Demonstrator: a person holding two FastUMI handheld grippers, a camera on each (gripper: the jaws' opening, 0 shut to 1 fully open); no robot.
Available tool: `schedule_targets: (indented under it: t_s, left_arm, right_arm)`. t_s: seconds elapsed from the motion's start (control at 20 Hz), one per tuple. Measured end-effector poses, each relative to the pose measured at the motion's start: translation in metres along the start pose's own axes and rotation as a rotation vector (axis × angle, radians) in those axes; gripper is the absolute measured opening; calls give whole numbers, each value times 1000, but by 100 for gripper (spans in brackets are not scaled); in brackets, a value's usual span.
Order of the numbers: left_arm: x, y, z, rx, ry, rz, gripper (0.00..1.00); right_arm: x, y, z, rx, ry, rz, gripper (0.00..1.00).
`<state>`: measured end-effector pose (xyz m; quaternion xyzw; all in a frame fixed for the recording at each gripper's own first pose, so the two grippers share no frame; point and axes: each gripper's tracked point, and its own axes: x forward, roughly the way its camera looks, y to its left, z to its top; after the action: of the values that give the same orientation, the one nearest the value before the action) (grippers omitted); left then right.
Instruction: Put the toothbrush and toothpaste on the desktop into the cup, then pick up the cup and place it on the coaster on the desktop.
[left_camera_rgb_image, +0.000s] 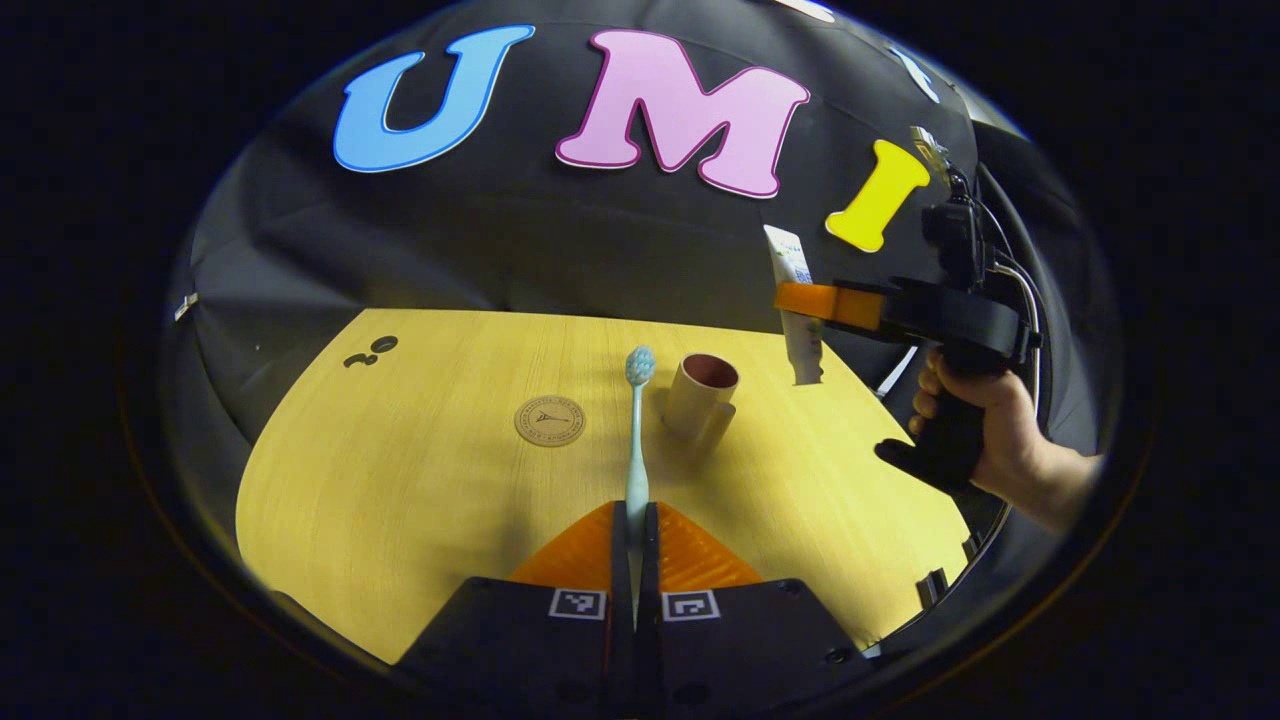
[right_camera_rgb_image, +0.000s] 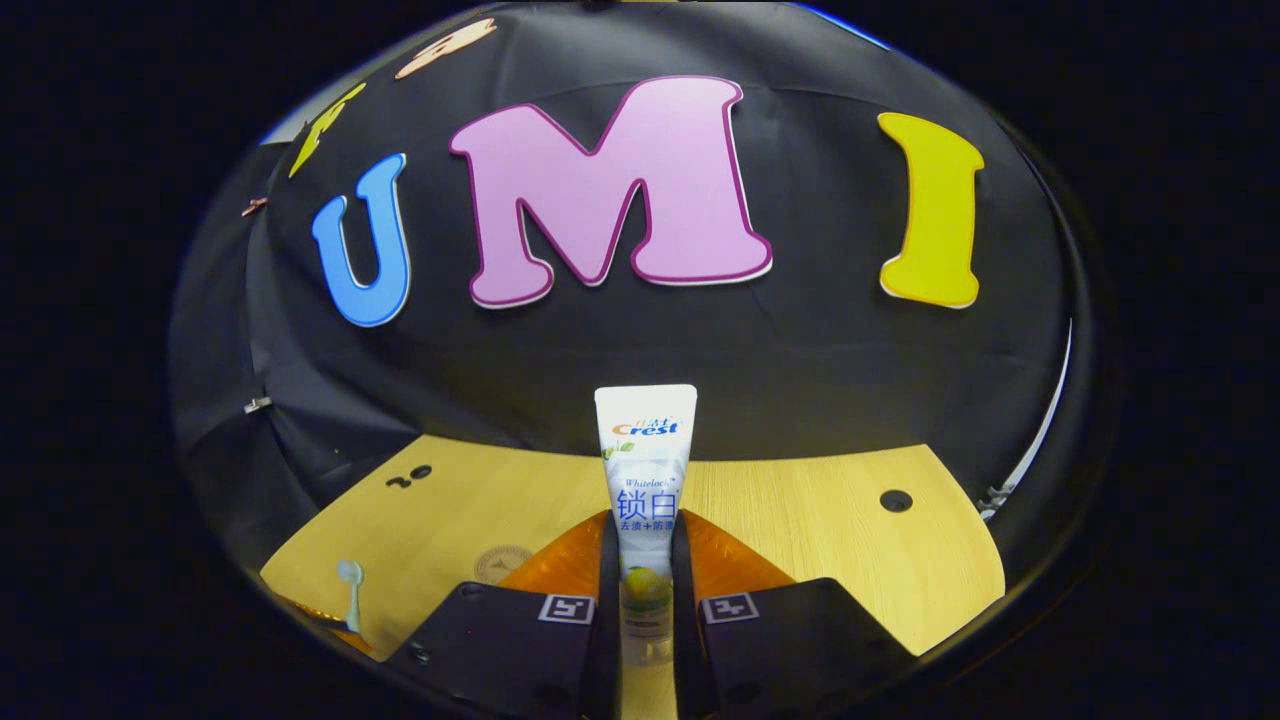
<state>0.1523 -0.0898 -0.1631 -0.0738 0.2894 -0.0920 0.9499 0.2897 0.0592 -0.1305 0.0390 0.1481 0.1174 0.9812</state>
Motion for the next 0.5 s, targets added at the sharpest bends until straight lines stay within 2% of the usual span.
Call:
schedule_targets:
  t_s: [0.15, 0.3, 0.5]
  left_arm:
    - [8, -5, 6, 5, -27, -9, 7]
    - [18, -9, 12, 3, -54, -9, 6]
    - [31, -13, 17, -2, -69, -25, 6]
  right_arm:
    - [22, -2, 11, -19, -91, -7, 24]
    - [47, -6, 6, 4, -131, -13, 24]
    - [71, -17, -1, 4, -195, -60, 24]
